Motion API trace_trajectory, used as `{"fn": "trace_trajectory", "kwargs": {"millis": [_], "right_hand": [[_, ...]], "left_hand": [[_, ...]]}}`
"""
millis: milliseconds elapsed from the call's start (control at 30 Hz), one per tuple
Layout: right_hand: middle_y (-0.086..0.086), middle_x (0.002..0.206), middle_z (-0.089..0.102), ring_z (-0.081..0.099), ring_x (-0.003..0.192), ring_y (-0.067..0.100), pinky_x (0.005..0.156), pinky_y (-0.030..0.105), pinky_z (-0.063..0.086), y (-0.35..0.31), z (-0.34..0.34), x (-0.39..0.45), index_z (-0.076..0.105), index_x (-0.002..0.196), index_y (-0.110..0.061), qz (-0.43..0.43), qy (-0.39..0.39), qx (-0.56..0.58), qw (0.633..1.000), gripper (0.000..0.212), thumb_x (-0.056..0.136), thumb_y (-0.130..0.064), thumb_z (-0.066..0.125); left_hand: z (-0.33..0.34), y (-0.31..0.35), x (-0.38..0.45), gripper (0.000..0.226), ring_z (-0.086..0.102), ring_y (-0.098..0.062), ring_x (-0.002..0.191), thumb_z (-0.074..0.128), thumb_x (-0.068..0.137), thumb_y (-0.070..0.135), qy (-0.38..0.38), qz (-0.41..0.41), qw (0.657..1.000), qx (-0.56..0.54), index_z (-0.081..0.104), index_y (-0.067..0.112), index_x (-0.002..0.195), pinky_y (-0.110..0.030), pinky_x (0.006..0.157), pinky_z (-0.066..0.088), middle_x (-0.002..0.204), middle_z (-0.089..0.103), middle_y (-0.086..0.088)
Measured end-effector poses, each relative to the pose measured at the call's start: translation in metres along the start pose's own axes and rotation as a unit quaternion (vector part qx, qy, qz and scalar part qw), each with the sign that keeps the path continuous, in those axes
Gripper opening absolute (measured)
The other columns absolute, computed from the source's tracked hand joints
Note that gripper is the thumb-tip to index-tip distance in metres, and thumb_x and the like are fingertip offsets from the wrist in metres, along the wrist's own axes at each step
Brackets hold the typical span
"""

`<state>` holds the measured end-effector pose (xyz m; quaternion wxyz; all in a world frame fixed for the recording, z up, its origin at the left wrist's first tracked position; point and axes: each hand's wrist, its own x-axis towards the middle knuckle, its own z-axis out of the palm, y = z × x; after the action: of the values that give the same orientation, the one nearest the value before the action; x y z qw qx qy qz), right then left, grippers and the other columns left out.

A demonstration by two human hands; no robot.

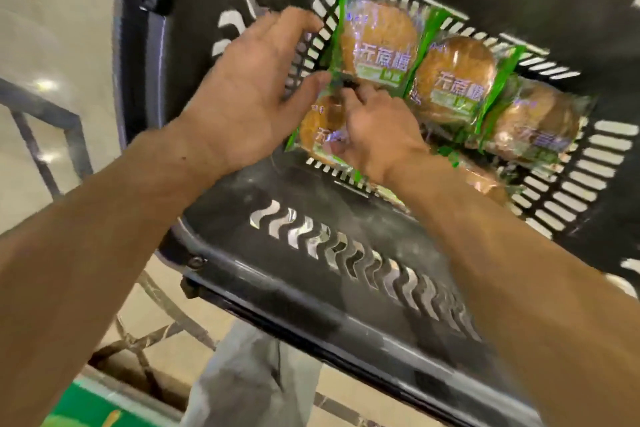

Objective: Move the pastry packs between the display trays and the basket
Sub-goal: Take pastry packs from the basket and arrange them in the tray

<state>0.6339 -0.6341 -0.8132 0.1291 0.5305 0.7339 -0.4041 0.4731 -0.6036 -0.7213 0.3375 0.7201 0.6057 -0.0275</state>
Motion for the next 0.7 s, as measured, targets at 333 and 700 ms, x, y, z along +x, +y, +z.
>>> {"fn": "trace_trajectory", "kwargs": {"millis": [333, 700], "right_hand": [[0.013, 0.128, 0.05, 0.046, 0.121, 0.034, 0.099, 0.043, 0.042, 0.01, 0.02, -0.034, 0.045, 0.137, -0.023, 0.125, -0.022, 0.131, 0.983, 0.059, 0.089, -0.034, 0.075], [0.003, 0.102, 0.068, 0.066, 0.083, 0.029, 0.077, 0.051, 0.057, 0.067, 0.025, -0.091, 0.056, 0.111, -0.039, 0.201, 0.106, 0.496, 0.838, 0.044, 0.084, -0.014, 0.079]], "left_hand": [[-0.002, 0.006, 0.028, 0.047, 0.053, -0.023, 0.118, 0.065, 0.095, 0.026, -0.034, 0.012, 0.999, 0.033, 0.048, 0.015, 0.137, -0.04, 0.104, 0.041, 0.126, 0.058, -0.007], [0.027, 0.033, 0.097, 0.085, 0.035, -0.039, 0.138, 0.076, 0.084, 0.037, -0.151, 0.097, 0.954, 0.239, 0.032, 0.013, 0.152, -0.051, 0.115, 0.034, 0.153, 0.036, -0.016]]}}
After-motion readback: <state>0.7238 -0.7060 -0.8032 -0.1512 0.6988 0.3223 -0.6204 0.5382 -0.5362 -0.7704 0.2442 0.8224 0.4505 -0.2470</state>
